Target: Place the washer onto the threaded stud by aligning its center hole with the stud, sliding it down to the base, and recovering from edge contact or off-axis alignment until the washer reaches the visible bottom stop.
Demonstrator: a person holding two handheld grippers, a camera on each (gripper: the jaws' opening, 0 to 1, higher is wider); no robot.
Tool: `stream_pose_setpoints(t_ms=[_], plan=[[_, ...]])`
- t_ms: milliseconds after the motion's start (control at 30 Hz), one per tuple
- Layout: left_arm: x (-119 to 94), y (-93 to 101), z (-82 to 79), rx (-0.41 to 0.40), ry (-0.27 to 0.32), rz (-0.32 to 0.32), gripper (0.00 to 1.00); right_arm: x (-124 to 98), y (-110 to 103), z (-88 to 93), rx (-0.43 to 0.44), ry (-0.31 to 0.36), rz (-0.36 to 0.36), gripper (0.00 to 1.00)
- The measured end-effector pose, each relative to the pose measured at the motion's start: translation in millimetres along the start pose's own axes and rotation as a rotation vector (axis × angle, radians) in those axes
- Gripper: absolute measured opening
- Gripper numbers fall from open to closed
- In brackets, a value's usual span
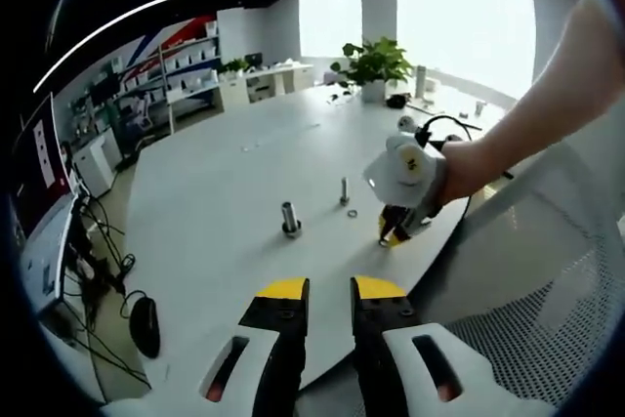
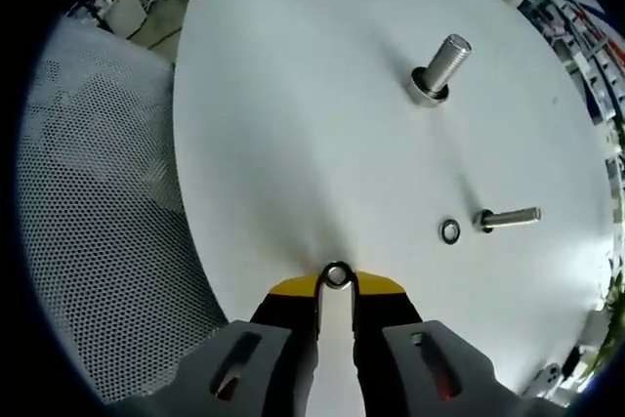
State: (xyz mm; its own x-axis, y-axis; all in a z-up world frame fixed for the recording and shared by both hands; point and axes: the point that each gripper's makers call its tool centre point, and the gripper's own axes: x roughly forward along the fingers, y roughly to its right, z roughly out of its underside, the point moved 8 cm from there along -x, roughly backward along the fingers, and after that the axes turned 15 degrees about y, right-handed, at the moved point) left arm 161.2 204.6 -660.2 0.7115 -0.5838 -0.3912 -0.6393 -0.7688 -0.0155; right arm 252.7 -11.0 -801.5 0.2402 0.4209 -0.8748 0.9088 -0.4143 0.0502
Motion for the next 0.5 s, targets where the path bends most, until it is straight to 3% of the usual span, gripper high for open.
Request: stream_pose_setpoints(t_ms=[200, 500], plan=[[0, 1.1, 0.5, -0.004, -0.002, 0.007, 0.15, -8, 9, -2.5, -0.017, 0.009, 0.018, 0.13], [0, 0.6, 0.2, -0.012, 0.001, 0.005, 0.15, -35, 53, -14.8, 0.012, 0.042, 0.078, 0.13]])
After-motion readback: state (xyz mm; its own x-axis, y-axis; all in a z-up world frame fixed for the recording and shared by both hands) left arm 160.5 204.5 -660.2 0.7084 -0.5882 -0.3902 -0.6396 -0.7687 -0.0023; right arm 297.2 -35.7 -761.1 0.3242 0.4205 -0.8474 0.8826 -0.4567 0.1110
